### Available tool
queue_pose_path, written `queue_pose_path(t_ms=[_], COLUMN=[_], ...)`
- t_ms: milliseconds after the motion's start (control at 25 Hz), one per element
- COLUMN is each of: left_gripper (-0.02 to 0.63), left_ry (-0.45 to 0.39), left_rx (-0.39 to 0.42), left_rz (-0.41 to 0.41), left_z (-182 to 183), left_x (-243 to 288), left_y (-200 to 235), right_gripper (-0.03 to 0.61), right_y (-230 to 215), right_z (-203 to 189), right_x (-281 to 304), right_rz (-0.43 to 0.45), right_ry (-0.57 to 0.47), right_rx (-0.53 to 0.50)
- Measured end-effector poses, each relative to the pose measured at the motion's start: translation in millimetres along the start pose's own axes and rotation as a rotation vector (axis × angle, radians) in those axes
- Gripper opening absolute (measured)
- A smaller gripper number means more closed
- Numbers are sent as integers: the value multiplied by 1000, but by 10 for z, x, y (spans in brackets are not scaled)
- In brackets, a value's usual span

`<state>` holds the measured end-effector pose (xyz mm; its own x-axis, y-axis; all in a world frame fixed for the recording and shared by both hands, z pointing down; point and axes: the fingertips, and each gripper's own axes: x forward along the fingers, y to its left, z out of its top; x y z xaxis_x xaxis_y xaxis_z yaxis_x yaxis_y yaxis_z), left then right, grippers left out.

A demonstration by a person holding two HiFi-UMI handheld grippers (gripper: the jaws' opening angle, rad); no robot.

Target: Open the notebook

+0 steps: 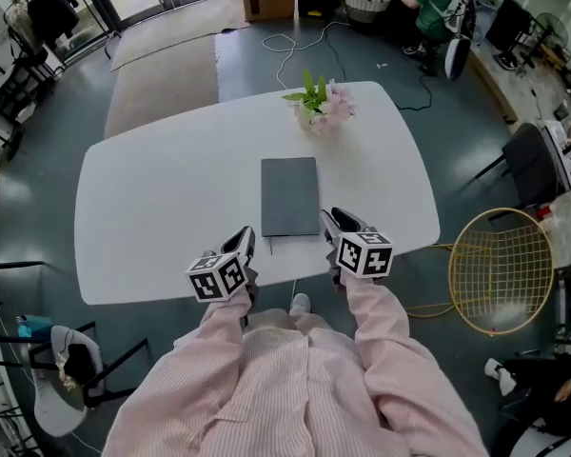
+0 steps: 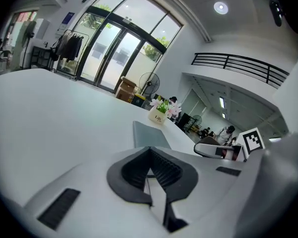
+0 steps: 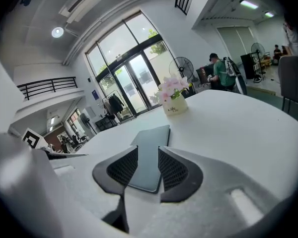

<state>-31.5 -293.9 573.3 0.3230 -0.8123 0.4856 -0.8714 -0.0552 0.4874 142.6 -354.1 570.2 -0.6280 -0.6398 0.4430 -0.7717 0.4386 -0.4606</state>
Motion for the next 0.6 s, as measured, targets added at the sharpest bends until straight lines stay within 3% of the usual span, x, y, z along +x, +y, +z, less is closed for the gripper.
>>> queue_pose_path(t_ms=[280,600], left_gripper=[-2,-2], left_ry=[63,107], left_rx=[-56,-100], left_rz=[20,15], left_z=[-98,-156], left_x=[200,328], left_y=[114,155], right_gripper=[114,114], right_y=[-212,-358], right_z=[-229,-394], right_x=[403,539], right_rz=[-29,-62], right_ry=[156,239], right_rx=[35,133])
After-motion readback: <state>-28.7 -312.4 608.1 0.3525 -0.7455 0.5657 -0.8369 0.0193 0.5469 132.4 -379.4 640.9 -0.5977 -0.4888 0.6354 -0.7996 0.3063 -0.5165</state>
